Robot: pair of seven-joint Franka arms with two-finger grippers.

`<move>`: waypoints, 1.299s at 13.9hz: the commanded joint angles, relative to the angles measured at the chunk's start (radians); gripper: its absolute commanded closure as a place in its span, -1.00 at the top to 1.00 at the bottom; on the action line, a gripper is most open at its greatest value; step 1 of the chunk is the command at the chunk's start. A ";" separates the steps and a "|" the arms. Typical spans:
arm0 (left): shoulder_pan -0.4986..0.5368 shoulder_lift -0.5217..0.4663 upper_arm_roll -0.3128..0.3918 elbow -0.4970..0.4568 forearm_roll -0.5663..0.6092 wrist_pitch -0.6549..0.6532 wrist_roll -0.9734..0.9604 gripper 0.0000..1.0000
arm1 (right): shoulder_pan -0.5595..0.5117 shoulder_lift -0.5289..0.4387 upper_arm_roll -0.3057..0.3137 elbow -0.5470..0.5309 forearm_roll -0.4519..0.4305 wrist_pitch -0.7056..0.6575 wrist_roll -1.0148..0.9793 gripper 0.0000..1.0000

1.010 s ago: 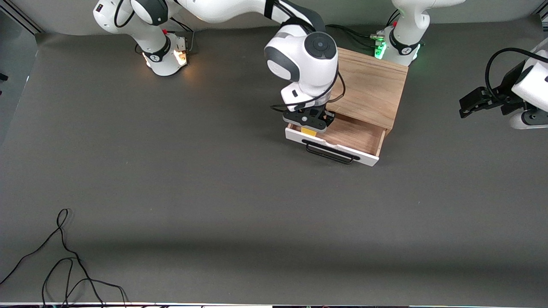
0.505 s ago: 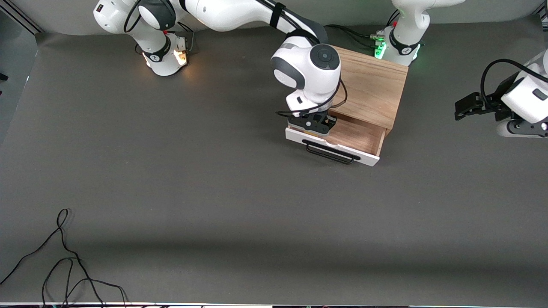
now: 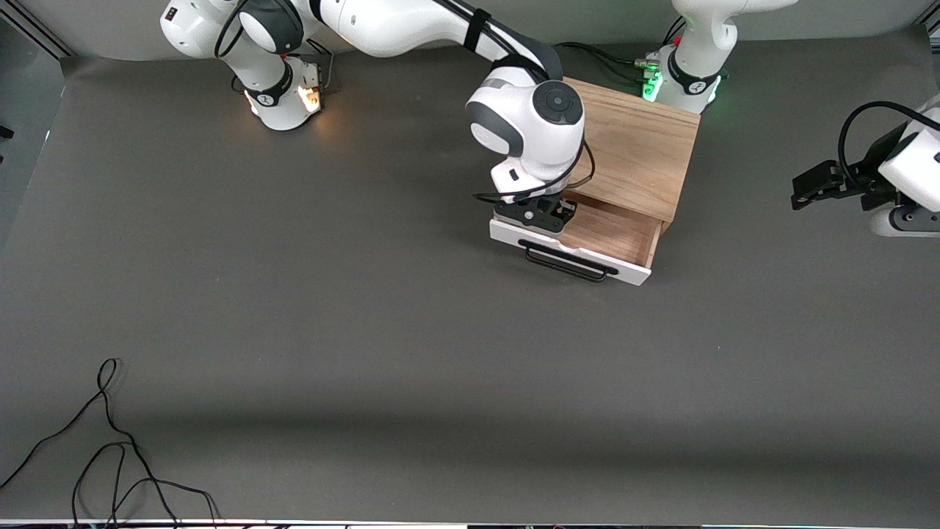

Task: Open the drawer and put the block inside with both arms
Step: 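Lower the cube into the drawer and open the right gripper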

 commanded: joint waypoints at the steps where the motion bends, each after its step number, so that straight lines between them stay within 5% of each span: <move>1: -0.007 -0.010 0.001 0.000 0.002 0.009 0.012 1.00 | 0.008 0.012 -0.011 0.032 -0.007 -0.002 0.023 0.99; 13: -0.006 -0.018 -0.001 -0.012 0.002 0.009 0.006 1.00 | -0.004 -0.103 -0.011 0.045 0.047 -0.152 0.018 0.99; 18: -0.009 -0.022 -0.002 -0.014 0.002 0.009 -0.026 1.00 | -0.142 -0.365 -0.009 -0.064 0.104 -0.273 -0.115 1.00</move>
